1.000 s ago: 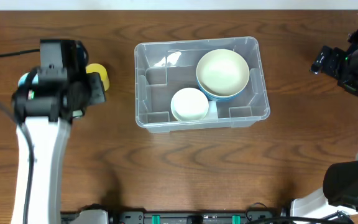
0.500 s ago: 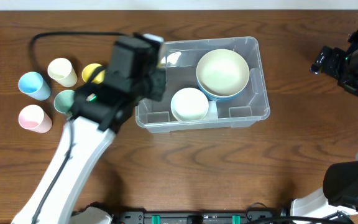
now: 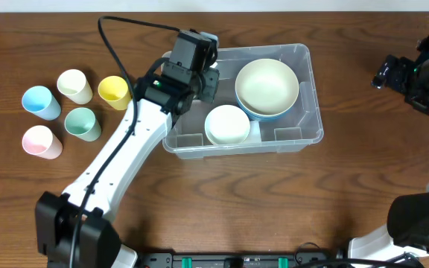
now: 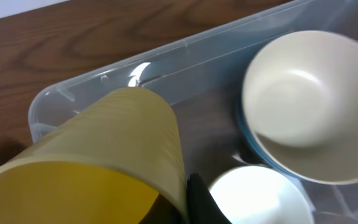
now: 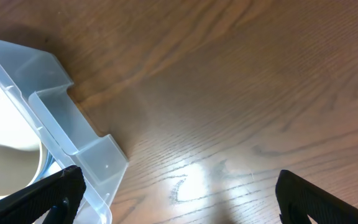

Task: Pack container
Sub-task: 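Carry the yellow cup with the left gripper into the bin's back-left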

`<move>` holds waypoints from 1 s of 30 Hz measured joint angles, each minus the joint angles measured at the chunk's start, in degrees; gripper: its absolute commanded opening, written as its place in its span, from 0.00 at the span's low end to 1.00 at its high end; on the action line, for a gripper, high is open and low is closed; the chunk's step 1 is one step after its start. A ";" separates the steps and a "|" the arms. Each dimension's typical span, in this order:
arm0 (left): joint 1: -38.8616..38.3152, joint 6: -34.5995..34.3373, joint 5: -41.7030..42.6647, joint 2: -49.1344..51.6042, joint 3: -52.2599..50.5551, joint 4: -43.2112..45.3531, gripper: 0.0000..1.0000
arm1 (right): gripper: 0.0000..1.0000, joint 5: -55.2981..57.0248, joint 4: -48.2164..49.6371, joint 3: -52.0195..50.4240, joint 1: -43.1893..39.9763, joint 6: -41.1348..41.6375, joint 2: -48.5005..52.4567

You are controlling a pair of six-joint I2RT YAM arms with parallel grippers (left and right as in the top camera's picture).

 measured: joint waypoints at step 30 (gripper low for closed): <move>-0.04 -0.07 -4.35 16.50 0.00 2.45 0.06 | 0.99 0.00 -0.02 0.00 0.00 0.00 0.00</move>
